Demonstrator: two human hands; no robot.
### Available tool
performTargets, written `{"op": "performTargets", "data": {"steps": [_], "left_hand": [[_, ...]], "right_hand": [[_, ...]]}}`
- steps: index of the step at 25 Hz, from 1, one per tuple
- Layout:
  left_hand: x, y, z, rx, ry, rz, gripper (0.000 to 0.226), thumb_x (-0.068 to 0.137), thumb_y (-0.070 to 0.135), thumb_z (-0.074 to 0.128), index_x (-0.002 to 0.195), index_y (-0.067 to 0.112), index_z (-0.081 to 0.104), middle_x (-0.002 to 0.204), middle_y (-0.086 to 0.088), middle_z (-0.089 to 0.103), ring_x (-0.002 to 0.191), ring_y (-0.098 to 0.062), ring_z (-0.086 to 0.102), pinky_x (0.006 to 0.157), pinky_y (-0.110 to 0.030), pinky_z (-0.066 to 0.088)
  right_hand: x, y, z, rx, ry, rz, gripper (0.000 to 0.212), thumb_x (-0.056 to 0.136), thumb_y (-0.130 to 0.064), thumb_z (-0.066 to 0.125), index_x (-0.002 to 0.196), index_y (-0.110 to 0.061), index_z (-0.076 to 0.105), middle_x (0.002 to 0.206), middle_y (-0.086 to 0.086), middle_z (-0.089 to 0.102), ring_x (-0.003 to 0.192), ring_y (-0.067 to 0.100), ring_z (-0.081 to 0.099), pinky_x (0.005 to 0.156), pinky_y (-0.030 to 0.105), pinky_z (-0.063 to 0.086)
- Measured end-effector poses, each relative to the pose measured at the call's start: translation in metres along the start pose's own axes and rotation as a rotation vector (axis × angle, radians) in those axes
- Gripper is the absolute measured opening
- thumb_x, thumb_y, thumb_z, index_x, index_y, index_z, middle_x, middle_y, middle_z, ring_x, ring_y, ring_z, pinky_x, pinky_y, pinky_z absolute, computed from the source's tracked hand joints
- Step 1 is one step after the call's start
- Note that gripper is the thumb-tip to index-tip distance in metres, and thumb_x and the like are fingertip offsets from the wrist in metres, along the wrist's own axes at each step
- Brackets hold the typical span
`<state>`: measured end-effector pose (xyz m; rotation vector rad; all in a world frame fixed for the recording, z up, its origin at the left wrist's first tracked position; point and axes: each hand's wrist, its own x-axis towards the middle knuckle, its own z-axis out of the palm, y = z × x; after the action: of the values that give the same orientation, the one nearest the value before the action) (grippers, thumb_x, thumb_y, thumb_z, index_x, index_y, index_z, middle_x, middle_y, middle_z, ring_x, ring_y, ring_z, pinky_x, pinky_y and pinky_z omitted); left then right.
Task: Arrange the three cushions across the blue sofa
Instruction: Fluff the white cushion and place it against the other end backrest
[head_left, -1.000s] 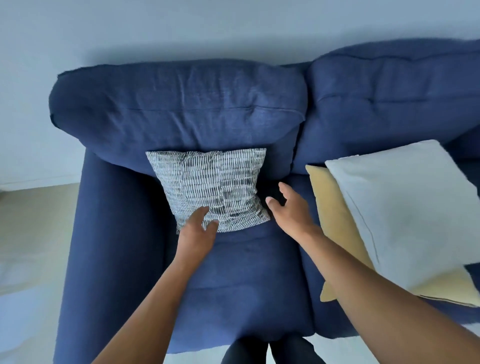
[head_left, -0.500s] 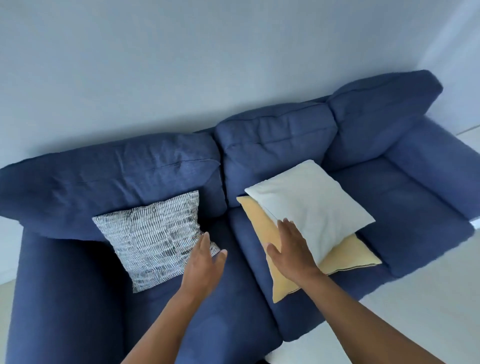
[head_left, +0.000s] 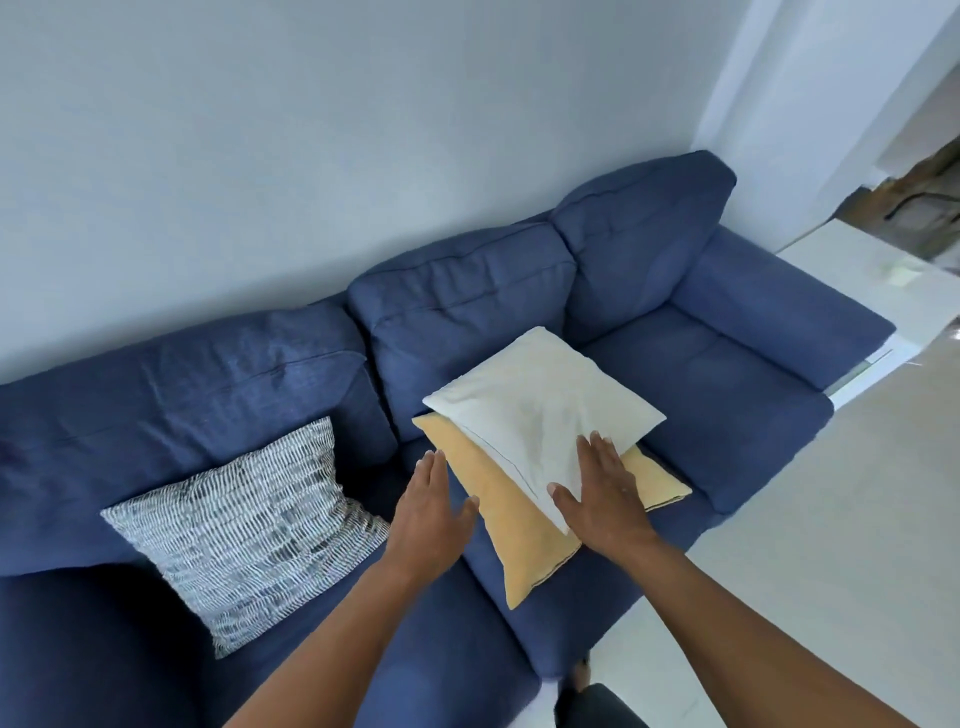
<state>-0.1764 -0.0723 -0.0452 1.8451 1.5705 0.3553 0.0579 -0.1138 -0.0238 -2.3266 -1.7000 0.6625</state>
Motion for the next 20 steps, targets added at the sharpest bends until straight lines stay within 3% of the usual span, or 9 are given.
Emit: {"op": "performTargets", "data": {"steps": [7, 14, 20], "left_hand": [[0.063, 0.042, 0.042, 0.022, 0.018, -0.068, 0.085, 0.106, 0.039, 0.057, 0.168, 0.008, 0.01, 0.179, -0.01, 0.011, 0.165, -0.024, 0.008, 0.13, -0.044, 0.021], [0.126, 0.091, 0.099, 0.003, -0.013, -0.31, 0.083, 0.105, 0.04, 0.055, 0.168, 0.008, 0.012, 0.179, -0.008, 0.013, 0.165, -0.021, 0.009, 0.129, -0.041, 0.022], [0.154, 0.108, 0.12, -0.046, 0.045, -0.481, 0.081, 0.105, 0.04, 0.056, 0.168, 0.007, 0.015, 0.178, -0.009, 0.016, 0.165, -0.023, 0.012, 0.128, -0.042, 0.023]], "right_hand": [[0.069, 0.058, -0.019, -0.02, -0.053, -0.021, 0.083, 0.105, -0.048, 0.048, 0.167, -0.01, 0.007, 0.176, 0.011, -0.001, 0.162, 0.024, -0.005, 0.129, 0.049, 0.012], [0.173, 0.125, -0.042, -0.03, -0.212, -0.064, 0.081, 0.106, -0.047, 0.046, 0.167, -0.009, 0.007, 0.176, 0.011, -0.003, 0.162, 0.025, -0.007, 0.129, 0.05, 0.011], [0.231, 0.141, -0.042, -0.044, -0.32, -0.128, 0.08, 0.105, -0.042, 0.051, 0.166, -0.008, 0.011, 0.176, 0.013, 0.002, 0.162, 0.027, -0.003, 0.128, 0.049, 0.015]]}}
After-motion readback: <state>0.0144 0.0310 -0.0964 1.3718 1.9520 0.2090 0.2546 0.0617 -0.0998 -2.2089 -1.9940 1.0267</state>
